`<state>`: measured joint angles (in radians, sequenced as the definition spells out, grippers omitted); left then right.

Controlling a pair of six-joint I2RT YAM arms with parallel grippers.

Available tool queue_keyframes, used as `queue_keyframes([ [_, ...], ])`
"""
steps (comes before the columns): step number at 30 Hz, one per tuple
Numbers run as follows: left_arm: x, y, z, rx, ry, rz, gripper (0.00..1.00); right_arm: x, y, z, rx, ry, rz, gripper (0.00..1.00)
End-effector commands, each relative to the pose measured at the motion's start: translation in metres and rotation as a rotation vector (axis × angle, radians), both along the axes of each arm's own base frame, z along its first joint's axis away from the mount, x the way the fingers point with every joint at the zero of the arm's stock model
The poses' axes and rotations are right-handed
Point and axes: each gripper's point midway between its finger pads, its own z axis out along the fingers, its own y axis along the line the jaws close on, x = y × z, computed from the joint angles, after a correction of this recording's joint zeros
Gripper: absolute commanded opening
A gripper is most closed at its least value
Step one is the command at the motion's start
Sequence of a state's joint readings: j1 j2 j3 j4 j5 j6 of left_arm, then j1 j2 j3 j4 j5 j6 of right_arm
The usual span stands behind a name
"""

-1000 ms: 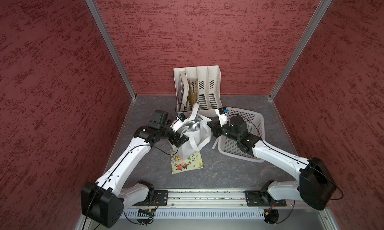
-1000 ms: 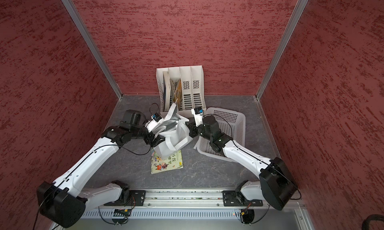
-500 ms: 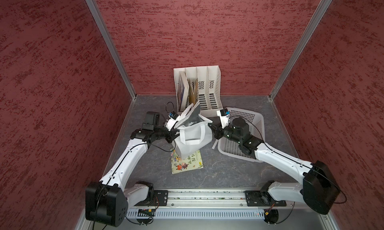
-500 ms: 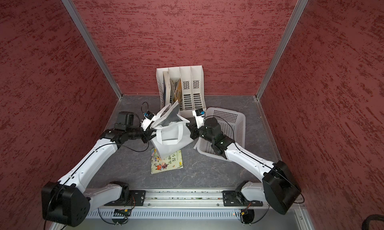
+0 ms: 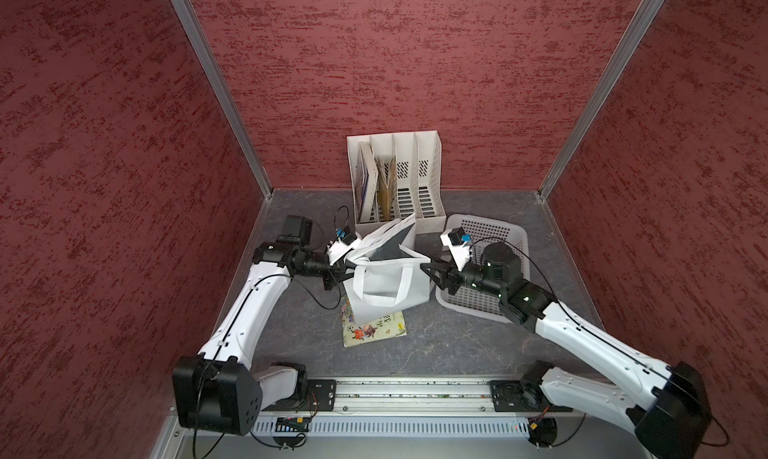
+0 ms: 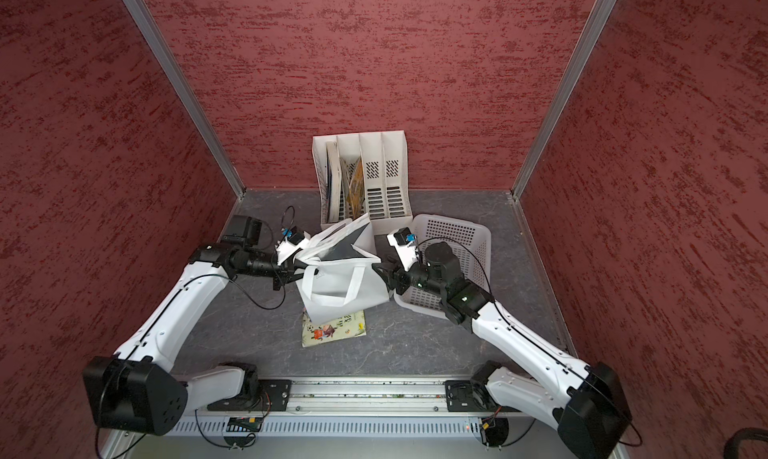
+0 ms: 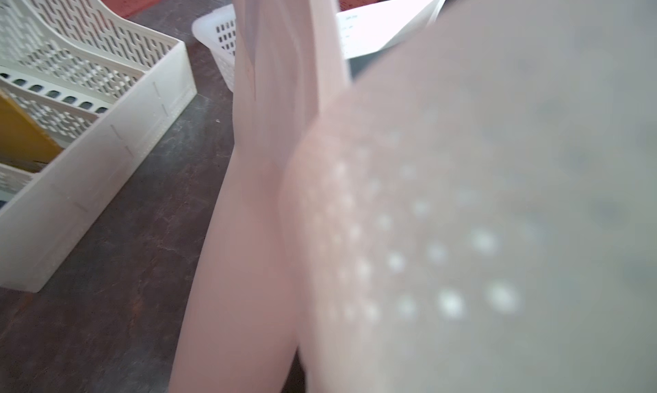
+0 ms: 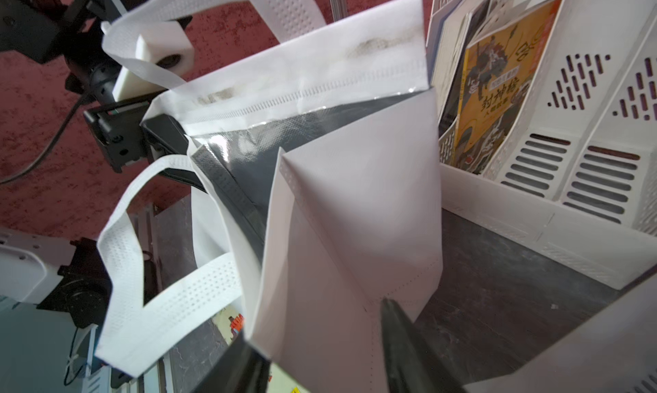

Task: Place the ice pack in the delivery bag
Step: Close the delivery bag at the center of the board.

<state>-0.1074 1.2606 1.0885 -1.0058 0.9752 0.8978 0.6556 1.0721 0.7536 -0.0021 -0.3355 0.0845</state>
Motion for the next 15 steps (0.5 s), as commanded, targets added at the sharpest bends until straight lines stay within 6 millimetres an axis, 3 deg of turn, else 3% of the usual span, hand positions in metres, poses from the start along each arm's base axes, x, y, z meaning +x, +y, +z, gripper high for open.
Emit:
queue_keyframes([
  [1,-0.016,-0.013,0.02,-0.102,-0.033,-0.138,0.04,0.011,-0.003,-0.023,-0.125,-0.022,-0.01,0.96],
  [5,-0.021,-0.016,0.012,-0.057,-0.014,-0.183,0.04,0.027,-0.012,-0.033,-0.157,-0.148,0.008,0.99],
  [8,-0.027,-0.018,0.004,-0.026,0.003,-0.211,0.04,0.024,-0.005,-0.022,-0.101,-0.28,0.172,0.98],
  [12,-0.035,-0.022,-0.004,0.023,0.024,-0.248,0.03,0.033,0.007,-0.002,-0.053,-0.27,0.338,0.99],
  [15,-0.034,-0.021,-0.002,0.033,0.023,-0.243,0.03,0.026,0.015,0.007,-0.006,-0.26,0.446,0.98],
])
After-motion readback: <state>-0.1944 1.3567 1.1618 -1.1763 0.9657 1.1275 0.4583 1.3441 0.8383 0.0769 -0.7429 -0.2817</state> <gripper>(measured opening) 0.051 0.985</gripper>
